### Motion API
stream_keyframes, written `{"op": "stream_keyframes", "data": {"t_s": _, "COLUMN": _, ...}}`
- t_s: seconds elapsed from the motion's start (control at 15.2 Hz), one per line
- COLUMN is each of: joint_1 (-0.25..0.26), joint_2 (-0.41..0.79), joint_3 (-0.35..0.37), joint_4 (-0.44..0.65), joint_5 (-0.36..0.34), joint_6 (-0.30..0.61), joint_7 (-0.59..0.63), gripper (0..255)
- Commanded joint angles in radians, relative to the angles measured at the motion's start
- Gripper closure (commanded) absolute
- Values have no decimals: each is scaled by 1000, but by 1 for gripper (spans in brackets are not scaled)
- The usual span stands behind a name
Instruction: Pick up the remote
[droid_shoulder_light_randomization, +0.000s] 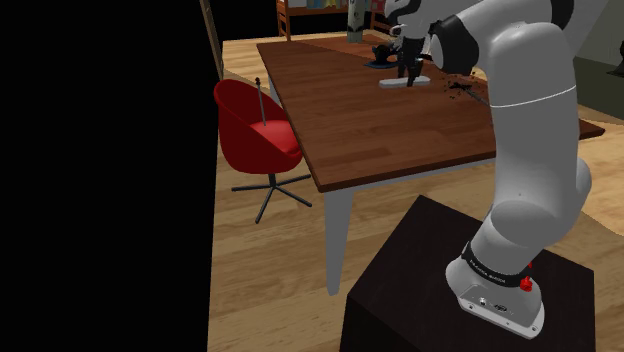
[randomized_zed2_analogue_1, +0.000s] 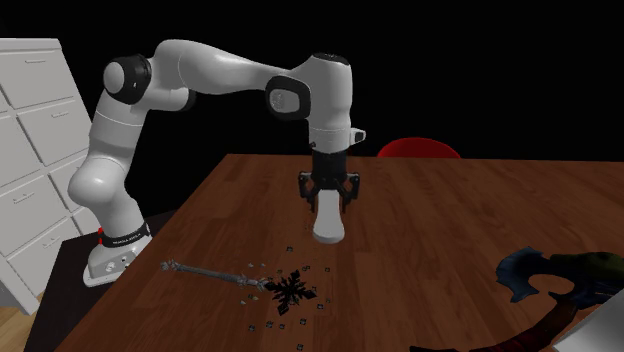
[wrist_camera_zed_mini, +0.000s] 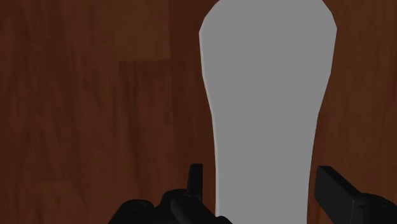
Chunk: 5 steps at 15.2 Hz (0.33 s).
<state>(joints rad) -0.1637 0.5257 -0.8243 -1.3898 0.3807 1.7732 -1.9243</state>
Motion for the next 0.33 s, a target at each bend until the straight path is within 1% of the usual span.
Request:
{"op": "stream_keyframes", "data": {"t_s": 0.0, "joint_1": -4, "joint_2": -3, "joint_3": -2, "joint_4": 26, "joint_5": -3, "joint_6": -27, "joint_7": 4, "gripper": 255}}
{"op": "stream_keyframes", "data": {"t_s": 0.13, "joint_1": -11, "joint_2": -3, "joint_3": -3, "joint_4": 54, "joint_5": -5, "joint_6": -53, "joint_7": 7, "gripper": 255}}
{"op": "stream_keyframes", "data": {"t_s": 0.26, "joint_1": -11, "joint_2": -3, "joint_3": -3, "joint_4": 56, "joint_5": -5, "joint_6": -56, "joint_7": 8, "gripper": 255}}
